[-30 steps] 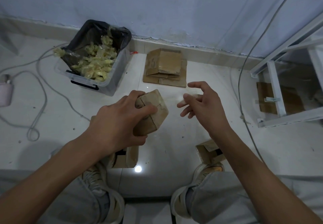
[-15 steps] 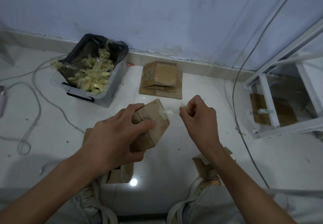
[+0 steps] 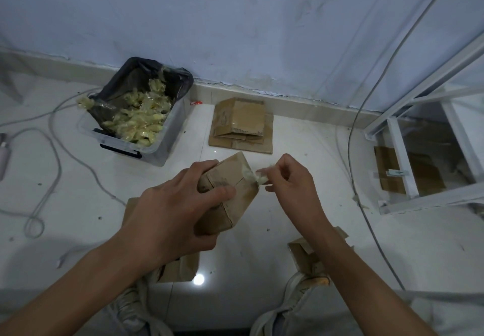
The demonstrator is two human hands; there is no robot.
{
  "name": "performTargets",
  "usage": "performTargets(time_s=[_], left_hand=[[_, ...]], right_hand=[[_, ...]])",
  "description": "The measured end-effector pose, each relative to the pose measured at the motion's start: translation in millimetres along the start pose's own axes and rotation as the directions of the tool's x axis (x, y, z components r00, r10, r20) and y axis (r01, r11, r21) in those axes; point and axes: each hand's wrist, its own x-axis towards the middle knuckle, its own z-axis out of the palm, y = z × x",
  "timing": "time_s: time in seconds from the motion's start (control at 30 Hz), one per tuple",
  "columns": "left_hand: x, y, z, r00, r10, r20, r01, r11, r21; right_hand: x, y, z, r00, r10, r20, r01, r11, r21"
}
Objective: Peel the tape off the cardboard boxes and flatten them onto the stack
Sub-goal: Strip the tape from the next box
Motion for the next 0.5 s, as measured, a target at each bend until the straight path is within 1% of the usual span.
performTargets(time_s=[0.07,0.13,0.23,0.4,0.5], left_hand=[[0,-1,1,1.000,0.001,0.007,-0.001,1.000,-0.003],[-1,-2,2,1.000,0.003,0.016,-0.003,1.000,-0.005],[-2,-3,2,0.999,0.013,0.029,-0.013,1.000,0.001],[-1,-7,-1,0.999,0.041,0.021,-0.042,0.999,0.024],[0,-9,-3,0.997,0.071,0.015,-0.071,0.997,0.029]], right_hand=[[3,-3,-3,0.999,0.038,0.014,-0.039,0.996,0.083],[4,-6,-7,0.998,0.053,0.022,-0.055,0.991,0.125],[4,-10,-11,0.991,0.090,0.098,-0.110,0.969,0.222],[7,-9,-16,0.958,0.164,0.234,-0.223,0.941,0.253],[7,-8,-17,0.933,0.193,0.304,-0.266,0.938,0.222]])
